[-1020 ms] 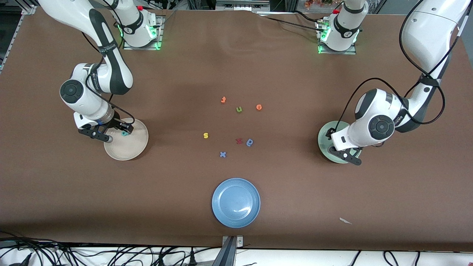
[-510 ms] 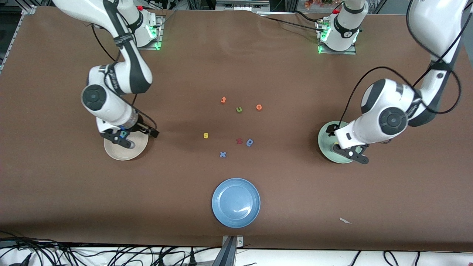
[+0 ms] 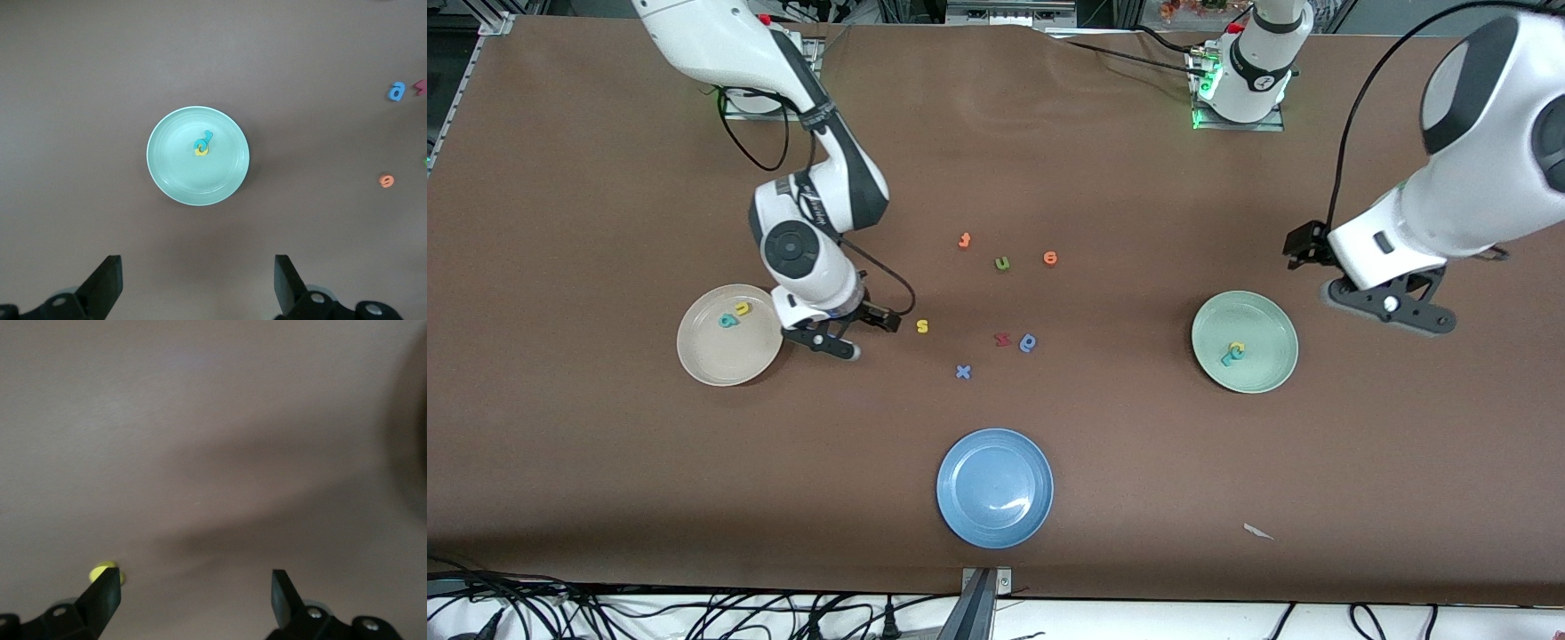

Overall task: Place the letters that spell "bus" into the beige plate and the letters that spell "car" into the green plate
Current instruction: 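Move the right gripper to the yellow s while the left gripper withdraws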

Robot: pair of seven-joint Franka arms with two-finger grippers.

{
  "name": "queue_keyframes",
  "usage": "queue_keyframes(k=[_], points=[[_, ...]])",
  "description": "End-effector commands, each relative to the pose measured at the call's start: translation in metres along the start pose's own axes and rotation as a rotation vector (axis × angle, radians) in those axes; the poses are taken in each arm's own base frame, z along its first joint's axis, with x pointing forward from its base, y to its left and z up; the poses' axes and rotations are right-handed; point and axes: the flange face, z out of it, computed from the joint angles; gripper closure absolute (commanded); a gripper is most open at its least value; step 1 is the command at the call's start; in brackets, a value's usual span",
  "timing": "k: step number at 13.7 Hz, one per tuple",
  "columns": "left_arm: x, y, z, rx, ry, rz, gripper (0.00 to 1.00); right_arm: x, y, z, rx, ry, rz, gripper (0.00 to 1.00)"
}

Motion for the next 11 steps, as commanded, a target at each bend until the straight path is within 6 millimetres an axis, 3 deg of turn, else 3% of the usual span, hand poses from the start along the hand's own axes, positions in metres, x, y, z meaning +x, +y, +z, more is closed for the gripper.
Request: queue_keyframes(k=[1, 3, 5, 6, 8, 11], points=[[-0.023, -0.017, -0.026, -0.007, 0.031, -0.069, 0.00, -0.004, -0.032, 0.011, 0.003, 0.015, -0.031, 0.00], [-0.039, -0.017, -0.039, 0.002, 0.068, -0.085, 0.00, -0.015, -0.054, 0.022, -0.004, 0.024, -0.087, 0.00], [-0.059, -0.006, -0.034, 0.013, 0.085, -0.079, 0.00, -0.031, -0.070, 0.028, -0.010, 0.024, -0.175, 0.00], [-0.062, 0.001, -0.035, 0.020, 0.118, -0.068, 0.00, -0.032, -0.069, 0.032, -0.017, 0.022, -0.189, 0.00], [-0.067, -0.005, -0.029, -0.006, 0.128, -0.084, 0.00, -0.028, -0.064, 0.045, -0.032, 0.011, -0.209, 0.01], [-0.076, -0.011, -0.030, -0.031, 0.132, -0.101, 0.00, -0.024, -0.061, 0.046, -0.030, 0.007, -0.244, 0.07]])
